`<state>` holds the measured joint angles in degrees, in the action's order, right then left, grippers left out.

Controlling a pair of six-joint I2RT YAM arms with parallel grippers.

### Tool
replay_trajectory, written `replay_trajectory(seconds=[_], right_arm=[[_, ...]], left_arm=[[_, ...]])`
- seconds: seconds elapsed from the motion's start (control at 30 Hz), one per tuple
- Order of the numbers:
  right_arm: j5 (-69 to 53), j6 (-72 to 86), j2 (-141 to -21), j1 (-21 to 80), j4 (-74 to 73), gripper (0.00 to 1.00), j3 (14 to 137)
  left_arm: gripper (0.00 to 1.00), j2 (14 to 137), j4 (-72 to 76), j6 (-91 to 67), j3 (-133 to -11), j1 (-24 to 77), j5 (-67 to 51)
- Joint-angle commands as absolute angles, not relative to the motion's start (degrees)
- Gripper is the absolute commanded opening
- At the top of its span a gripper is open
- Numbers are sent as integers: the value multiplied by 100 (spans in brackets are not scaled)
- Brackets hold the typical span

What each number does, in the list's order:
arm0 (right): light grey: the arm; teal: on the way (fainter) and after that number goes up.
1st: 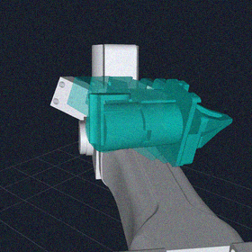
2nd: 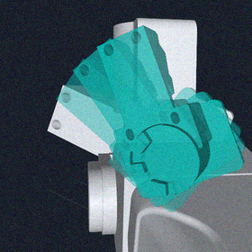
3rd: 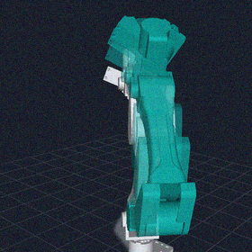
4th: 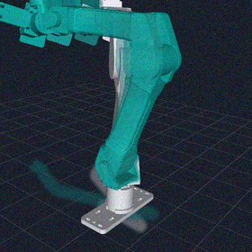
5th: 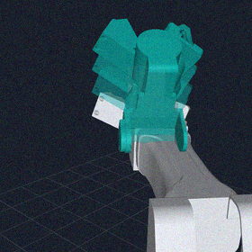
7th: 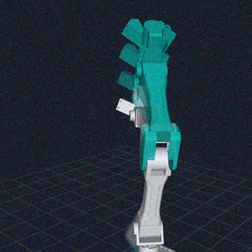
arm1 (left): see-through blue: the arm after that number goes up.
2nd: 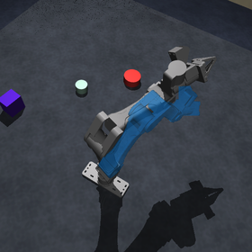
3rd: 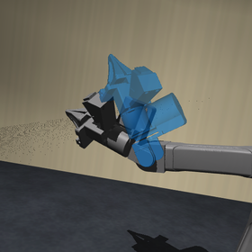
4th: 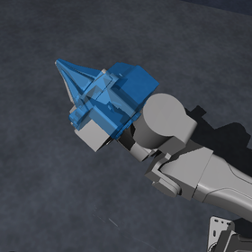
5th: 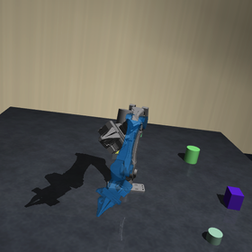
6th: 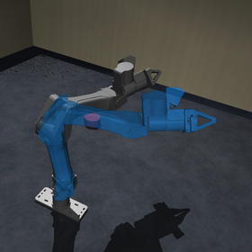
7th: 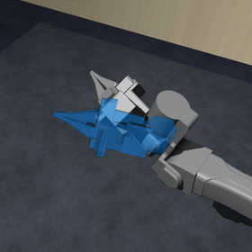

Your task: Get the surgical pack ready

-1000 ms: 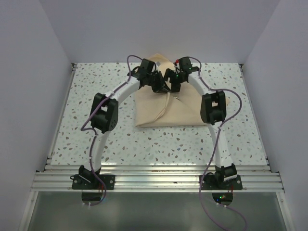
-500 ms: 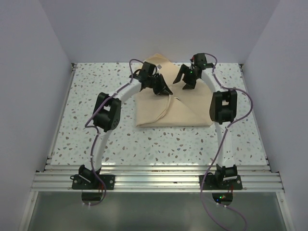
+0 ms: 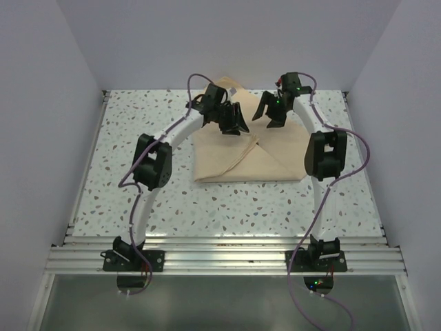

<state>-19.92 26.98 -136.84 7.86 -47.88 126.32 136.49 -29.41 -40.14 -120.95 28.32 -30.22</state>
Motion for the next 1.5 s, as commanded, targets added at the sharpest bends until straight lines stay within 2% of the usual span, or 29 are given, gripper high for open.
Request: replay_trajectory(seconds=[0.0, 0.07, 0.13, 0.17, 0.27, 0.43, 0.57, 0.7, 0.83, 0.87, 1.03, 1.13, 1.2, 1.47], right_arm=[[-1898, 2584, -12965, 852, -5054, 75, 12551], [-1846, 2505, -12841, 905, -5089, 72, 12498], [-1907, 2470, -12736, 984, -5054, 69, 12454], [-2012, 2470, -12718, 1028, -5080, 66, 12445], [-2144, 2382, -12709, 1142, -5106, 57, 12358], [-2321, 2347, -12884, 1222, -5115, 33, 12138], [-2066, 2241, -12964, 1222, -5072, 26, 12041], [-1689, 2110, -13043, 1222, -5369, 15, 12242], [-988, 1917, -12368, 1222, -5659, 15, 11867], [-810, 1873, -12175, 1222, -5747, 15, 11726], [-510, 1811, -10777, 1230, -6003, 16, 10093], [-571, 1881, -10032, 1230, -5767, 10, 8950], [-589, 1933, -9810, 1248, -5634, 0, 8343], [-940, 2074, -9931, 1441, -5107, 0, 7804]], left_arm=[[49, 12554, -3410, -3156, -12104, 2716, -2093], [46, 12297, -3314, -3041, -11481, 2628, -1986], [30, 12007, -3095, -2997, -11006, 2593, -2188], [17, 11858, -2937, -3006, -10543, 2593, -2249], [0, 11620, -2576, -3199, -9619, 2610, -2610], [0, 11549, -2513, -3147, -9369, 2707, -2663], [0, 11505, -2540, -3208, -9466, 2733, -2663], [0, 11566, -2654, -3235, -9764, 2926, -2707], [0, 11716, -2891, -3146, -10221, 3085, -2593], [3, 11759, -2892, -3155, -10230, 3076, -2558], [6, 12346, -3032, -3032, -10906, 3050, -2452], [6, 12769, -3067, -3015, -11406, 3059, -2592], [6, 12893, -2980, -3076, -11487, 3050, -2671], [6, 13201, -2804, -3120, -11470, 3067, -2733]])
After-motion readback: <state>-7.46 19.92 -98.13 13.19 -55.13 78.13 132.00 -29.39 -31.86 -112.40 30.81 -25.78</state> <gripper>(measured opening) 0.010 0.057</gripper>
